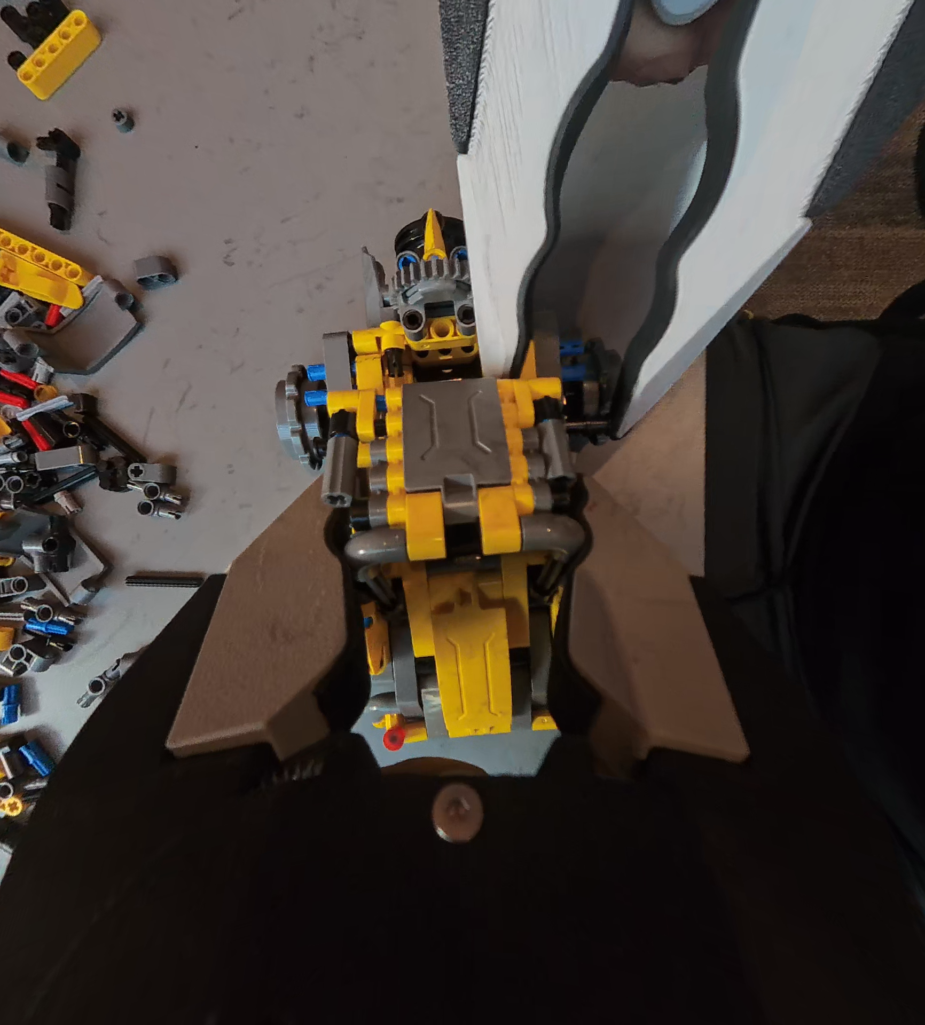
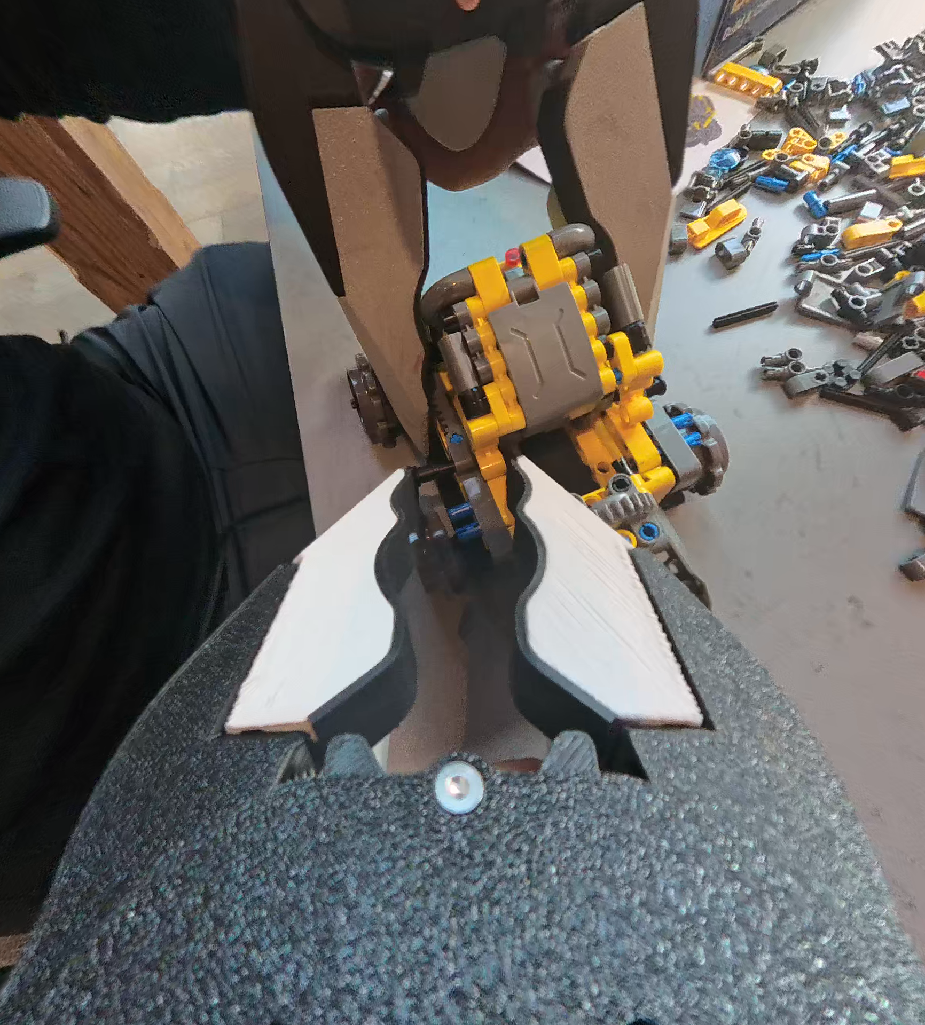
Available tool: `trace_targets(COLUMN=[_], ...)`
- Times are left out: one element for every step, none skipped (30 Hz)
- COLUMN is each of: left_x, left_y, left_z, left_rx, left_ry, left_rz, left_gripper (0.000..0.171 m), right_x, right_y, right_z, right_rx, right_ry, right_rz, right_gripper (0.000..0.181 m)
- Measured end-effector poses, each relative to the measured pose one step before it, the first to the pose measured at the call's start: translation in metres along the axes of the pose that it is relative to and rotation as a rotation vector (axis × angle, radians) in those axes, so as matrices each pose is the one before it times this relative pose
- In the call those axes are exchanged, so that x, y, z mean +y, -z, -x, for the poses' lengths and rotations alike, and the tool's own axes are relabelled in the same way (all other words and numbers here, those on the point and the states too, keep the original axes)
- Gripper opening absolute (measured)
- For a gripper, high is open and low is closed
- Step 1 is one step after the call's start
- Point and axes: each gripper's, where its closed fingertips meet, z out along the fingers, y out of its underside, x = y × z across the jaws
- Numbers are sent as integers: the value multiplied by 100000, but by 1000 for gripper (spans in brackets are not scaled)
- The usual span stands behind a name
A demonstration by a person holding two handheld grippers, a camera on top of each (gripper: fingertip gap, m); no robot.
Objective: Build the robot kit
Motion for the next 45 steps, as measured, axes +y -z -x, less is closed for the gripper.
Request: trace_targets(left_x=[-53,33,28,15,-13,26,23,-23,-57,-37,6,6,23,57,6,-79,-65,-49,-142,-157,-8,128,169,177,175,47,-94,-165,-100,-72,12,129,157,32,65,109,31,23,39,4,12,-19,-56,-111,-119], left_y=[54,30,22,6,0,0,7,2,12,14,19,1,33,56,34,5,10,22,55,72,50,40,71,109,166,190,220,216,199,184,114,-14,-77,-77,-91,-117,-101,-109,-125,-152,-143,-111,-100,-86,-96], left_z=[77,61,86,11,-11,-2,-15,7,26,-7,8,12,63,197,82,0,42,44,33,35,73,69,-44,-78,30,55,125,32,8,40,2,10,23,-25,-25,-42,-38,-38,-57,22,19,21,32,-1,12], left_rx=[298,298,-62,5,-8,-256,-187,-225,-174,359,317,67,-25,-386,455,160,-111,45,87,46,-277,-499,-273,-614,-1988,-2439,-2662,-1432,-776,-531,147,514,706,1007,746,372,293,755,1205,300,-230,-146,89,506,557], left_ry=[251,-68,-11,-203,58,-212,28,568,644,276,-306,-353,-120,153,-43,-472,-30,223,790,1242,979,598,334,-87,-510,-924,-508,-167,58,103,-167,-216,54,735,330,-603,-433,182,422,-14,-710,-434,94,575,701], left_rz=[-769,205,377,165,-352,-300,-132,-217,-575,-563,-105,99,279,340,236,53,278,-257,-1577,-1929,-862,224,476,554,700,10,-773,-1135,-785,-585,-103,858,1331,781,1091,1318,565,475,577,383,447,196,-467,-1197,-1413], left_gripper=[76,76,76,76,76,76,76,77,77,78,78,78,78,78,78,77,77,77,76,76,76,76,77,79,79,79,78,78,77,75,73,72,71,71,71,72,72,73,73,74,74,75,75,76,75], right_x=[-63,-66,-40,-14,2,33,16,-8,17,26,93,30,-53,-15,-93,-29,-51,-18,6,53,44,74,7,-46,-80,11,52,1,-146,-61,96,87,24,20,0,14,-72,-159,9,-15,6,23,29,3,-94], right_y=[-63,-21,-23,-21,-3,-55,-56,-75,-113,-114,-76,-11,-20,-108,39,143,23,1,65,132,153,254,404,527,544,459,379,309,169,-41,-228,-344,-359,-333,-281,-260,-173,-39,-29,-29,-32,-6,34,106,141], right_z=[-3,-36,-67,2,0,-8,0,-16,-5,35,-40,2,-69,-186,13,-24,-65,-32,-40,-182,-203,-272,-293,-164,-125,-89,143,381,722,652,212,101,207,78,140,405,4,-159,-236,-22,10,-10,-44,-101,-51], right_rx=[548,-831,-672,-213,321,1285,1666,2070,3205,3296,3998,1550,-914,195,-2443,-2782,-413,960,972,2192,2860,3905,4892,4901,4970,4798,3450,2366,817,1389,3565,3689,2195,2083,1059,-1070,1127,1664,1840,461,584,1004,1348,1682,1287], right_ry=[1277,-1108,-1339,-812,-215,1511,2129,2560,4315,5867,8656,4586,-1171,-1566,-3355,-3591,-2315,-1516,-2053,-1370,-794,-661,-626,-891,-1549,-1574,-1037,-655,101,372,-19,-391,-884,-1087,-579,-661,-1081,500,1312,731,35,566,739,589,219], right_rz=[604,-225,-837,-544,-10,495,1132,1768,2245,2672,3355,2902,727,-1117,-1969,-830,-1031,-974,-746,-613,-789,-624,-861,-1496,-1854,-1592,-1433,-1387,-1997,-1054,347,152,-391,-594,-647,-273,-343,-819,247,61,51,223,532,564,-535], right_gripper=[29,29,29,29,29,29,29,29,29,29,29,29,29,30,30,30,30,30,31,32,33,35,37,38,38,39,37,33,24,17,16,15,15,15,13,10,11,8,3,3,3,3,2,3,1])
